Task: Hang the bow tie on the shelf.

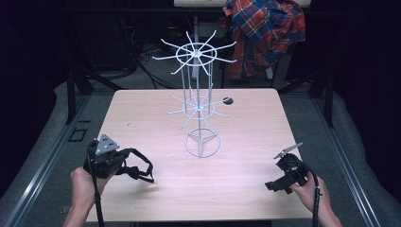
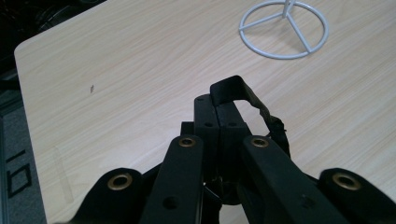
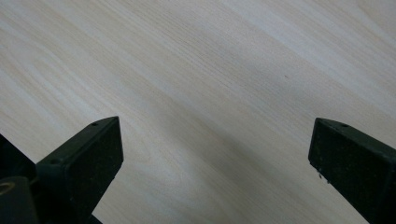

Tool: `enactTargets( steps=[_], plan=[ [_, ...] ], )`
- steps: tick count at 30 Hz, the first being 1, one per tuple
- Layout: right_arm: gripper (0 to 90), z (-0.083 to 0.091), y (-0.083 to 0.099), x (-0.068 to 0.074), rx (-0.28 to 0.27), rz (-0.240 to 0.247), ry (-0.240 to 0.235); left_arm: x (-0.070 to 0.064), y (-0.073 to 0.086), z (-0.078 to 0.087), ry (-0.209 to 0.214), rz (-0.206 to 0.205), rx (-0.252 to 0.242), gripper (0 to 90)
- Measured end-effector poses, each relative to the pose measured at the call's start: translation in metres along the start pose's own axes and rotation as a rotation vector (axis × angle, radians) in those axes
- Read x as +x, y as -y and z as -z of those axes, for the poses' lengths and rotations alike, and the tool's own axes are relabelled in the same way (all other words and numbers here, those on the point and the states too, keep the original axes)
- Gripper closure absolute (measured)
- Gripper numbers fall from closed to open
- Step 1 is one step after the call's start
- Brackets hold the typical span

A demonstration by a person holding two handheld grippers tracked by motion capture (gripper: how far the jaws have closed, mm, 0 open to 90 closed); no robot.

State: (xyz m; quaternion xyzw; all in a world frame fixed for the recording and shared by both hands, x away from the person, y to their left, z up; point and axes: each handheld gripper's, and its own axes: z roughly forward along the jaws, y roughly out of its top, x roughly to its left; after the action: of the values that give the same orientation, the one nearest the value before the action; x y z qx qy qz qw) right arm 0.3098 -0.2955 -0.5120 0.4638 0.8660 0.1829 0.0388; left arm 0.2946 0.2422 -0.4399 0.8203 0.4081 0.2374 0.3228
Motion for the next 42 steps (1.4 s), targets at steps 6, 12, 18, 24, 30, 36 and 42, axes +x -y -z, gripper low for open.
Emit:
enactTargets(
  steps=[6,12,18,24,30,36,42],
  plan=[
    [2.7,0.000,0.000,-0.002,0.025,0.012,0.006,0.002,-0.011,-0.003,-0.002,-0.015,0.001,89.2],
    [2.8,-0.002,0.001,0.000,-0.003,-0.007,0.002,0.004,-0.019,-0.008,-0.002,-0.012,-0.001,89.2],
    [2.8,-0.001,0.000,-0.001,0.022,0.015,0.002,0.004,-0.027,-0.011,0.002,-0.008,-0.010,89.3],
    [2.8,-0.001,0.000,-0.001,0.029,0.021,0.001,-0.001,-0.034,-0.015,0.011,-0.024,-0.012,89.2],
    [2.8,-0.001,0.000,-0.001,0.023,0.017,0.003,-0.003,-0.041,-0.018,0.019,-0.030,-0.019,89.2],
    [2.8,-0.001,0.000,-0.001,0.031,0.022,0.002,-0.004,-0.045,-0.020,0.021,-0.032,-0.022,89.3],
    [2.8,-0.002,0.000,0.000,0.021,0.011,-0.006,-0.004,-0.051,-0.018,0.022,-0.036,-0.031,89.3]
  ],
)
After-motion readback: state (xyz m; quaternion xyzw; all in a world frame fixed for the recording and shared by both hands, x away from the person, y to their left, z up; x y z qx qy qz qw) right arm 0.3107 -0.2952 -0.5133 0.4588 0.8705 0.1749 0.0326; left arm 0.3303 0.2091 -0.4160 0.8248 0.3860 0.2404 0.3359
